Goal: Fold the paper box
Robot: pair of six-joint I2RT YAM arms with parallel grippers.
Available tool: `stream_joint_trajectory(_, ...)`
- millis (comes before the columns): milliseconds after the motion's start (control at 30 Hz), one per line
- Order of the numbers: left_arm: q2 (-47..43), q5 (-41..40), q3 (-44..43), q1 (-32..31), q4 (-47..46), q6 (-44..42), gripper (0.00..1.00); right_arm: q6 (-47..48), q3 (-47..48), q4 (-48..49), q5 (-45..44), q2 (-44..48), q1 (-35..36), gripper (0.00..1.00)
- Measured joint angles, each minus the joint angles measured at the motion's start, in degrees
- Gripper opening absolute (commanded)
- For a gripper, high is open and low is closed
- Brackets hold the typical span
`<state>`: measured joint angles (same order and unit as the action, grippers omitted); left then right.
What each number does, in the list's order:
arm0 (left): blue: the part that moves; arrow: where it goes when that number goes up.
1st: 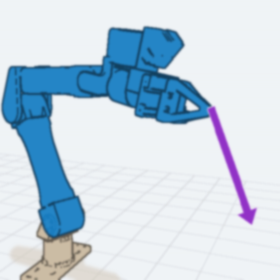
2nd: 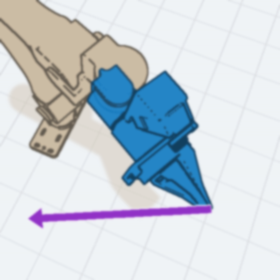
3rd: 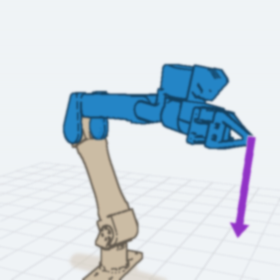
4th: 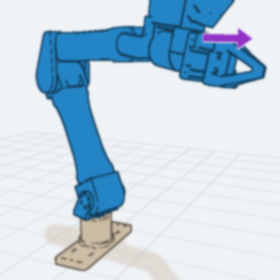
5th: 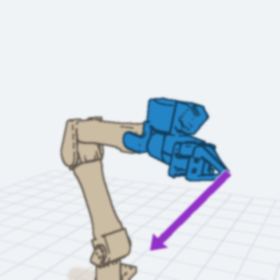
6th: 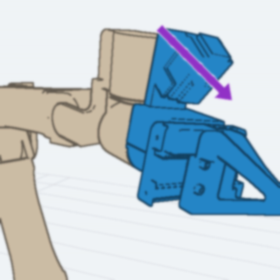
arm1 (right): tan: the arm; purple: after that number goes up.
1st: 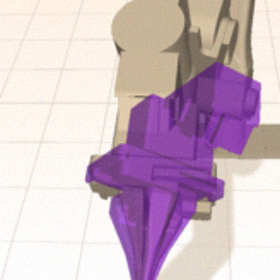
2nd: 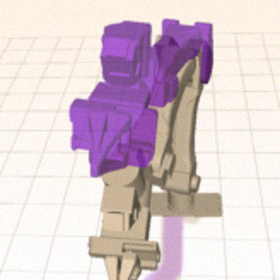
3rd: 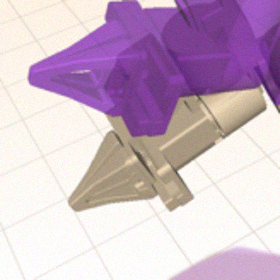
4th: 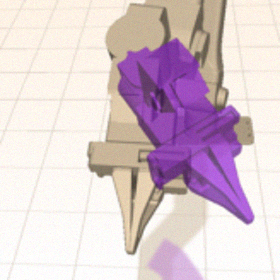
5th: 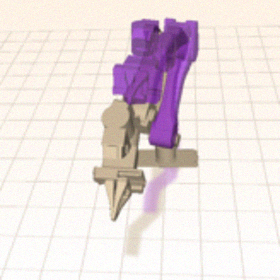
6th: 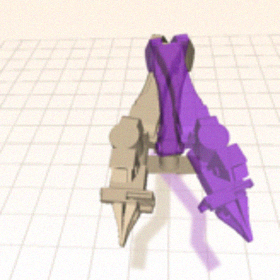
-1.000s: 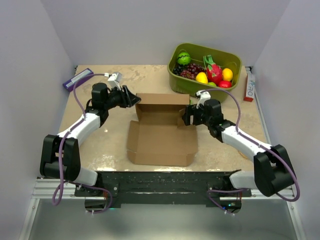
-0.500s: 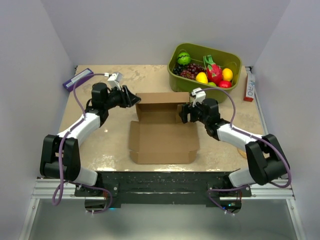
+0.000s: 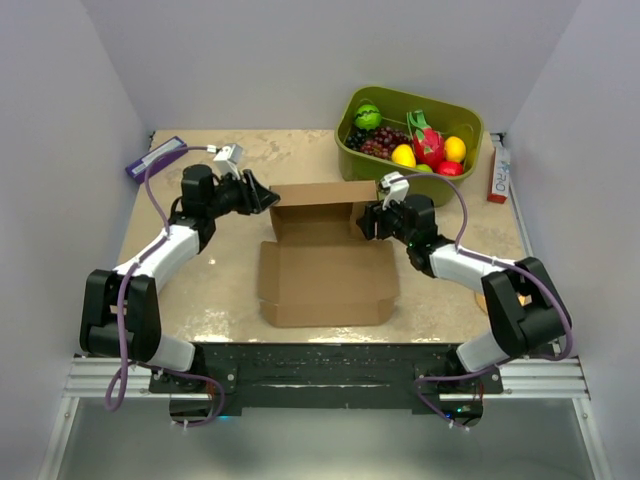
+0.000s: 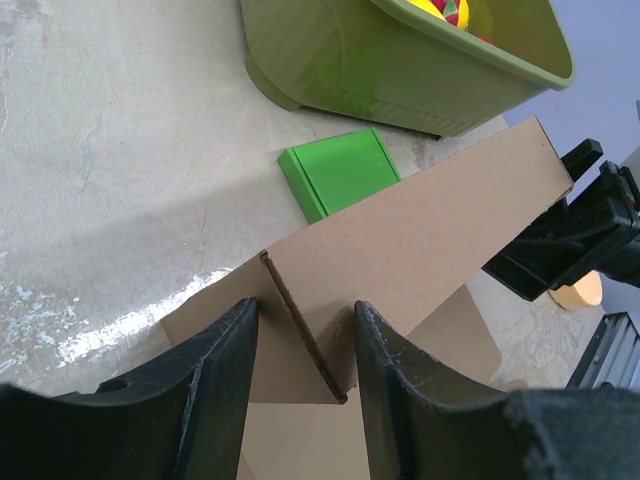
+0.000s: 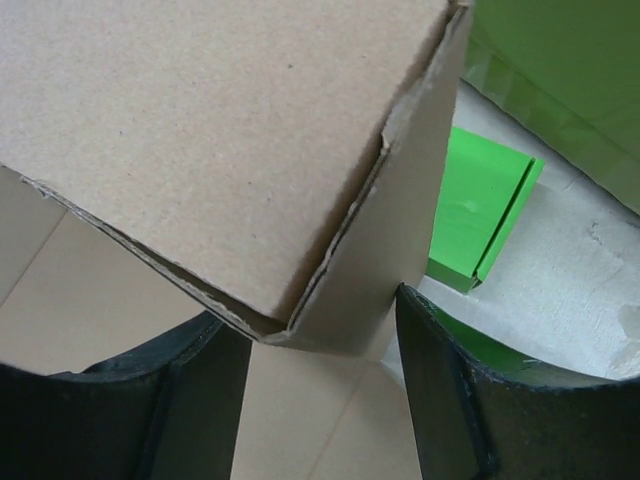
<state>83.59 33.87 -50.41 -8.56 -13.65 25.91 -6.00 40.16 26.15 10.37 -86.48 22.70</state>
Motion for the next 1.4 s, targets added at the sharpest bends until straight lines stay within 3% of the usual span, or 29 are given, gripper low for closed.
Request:
stream_joint_trajectory(367,0.22,-0.07,-0.15,0.35,-0.04,0.00,0.47,-4.07,0.11,4.31,-4.15,-2.93,0.98,0.44)
stream_joint_trajectory(633,0.22,-0.22,-0.15,0.79,-0.11,0.00,0.49,-5.97,1.29,4.72,-9.49,-4.55,3.02,0.27)
stream_joint_trajectory(867,0.22,-0.15,-0.15,0.79,-0.11,0.00,0.52,-7.43,1.95,4.20,-13.42,-5.03,4.02,0.18)
stream_joint_trajectory(1400,0.22,0.48,-0.15,0.79,-0.26,0.04,0.52,-15.45,6.21,-1.36,-32.54,-7.32,9.14,0.07)
